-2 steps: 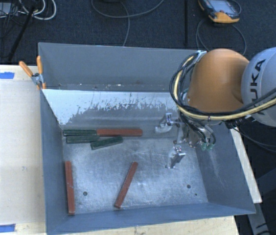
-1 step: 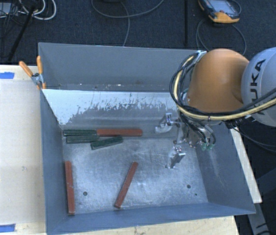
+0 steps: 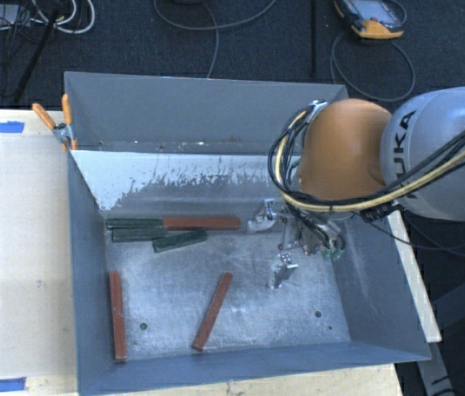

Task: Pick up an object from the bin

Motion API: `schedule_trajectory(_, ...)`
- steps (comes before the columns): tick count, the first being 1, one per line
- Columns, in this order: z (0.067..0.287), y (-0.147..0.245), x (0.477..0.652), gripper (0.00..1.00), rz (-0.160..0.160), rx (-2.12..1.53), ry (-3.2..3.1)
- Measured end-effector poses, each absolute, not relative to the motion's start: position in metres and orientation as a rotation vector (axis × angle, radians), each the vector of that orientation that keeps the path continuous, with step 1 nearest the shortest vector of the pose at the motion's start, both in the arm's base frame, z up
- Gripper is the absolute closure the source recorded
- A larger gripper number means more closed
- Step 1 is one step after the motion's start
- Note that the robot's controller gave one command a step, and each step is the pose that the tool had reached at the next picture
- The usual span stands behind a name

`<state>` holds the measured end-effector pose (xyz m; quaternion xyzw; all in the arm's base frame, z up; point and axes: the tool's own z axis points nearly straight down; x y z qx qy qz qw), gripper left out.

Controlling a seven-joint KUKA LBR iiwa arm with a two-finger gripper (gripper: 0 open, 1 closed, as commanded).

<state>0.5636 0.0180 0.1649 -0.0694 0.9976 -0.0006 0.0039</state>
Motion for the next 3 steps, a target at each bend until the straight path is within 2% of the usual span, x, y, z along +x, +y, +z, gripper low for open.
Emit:
schedule_trajectory(1, 0.121, 0.037, 0.554, 0.00, 0.000, -0.262, 3.134)
schedule_trajectory(2, 0.077, 0.068, 0.575, 1.00, -0.001, -0.489, 3.098)
schedule_trajectory(3, 0.075, 0.068, 0.574, 0.00, 0.001, -0.489, 3.095)
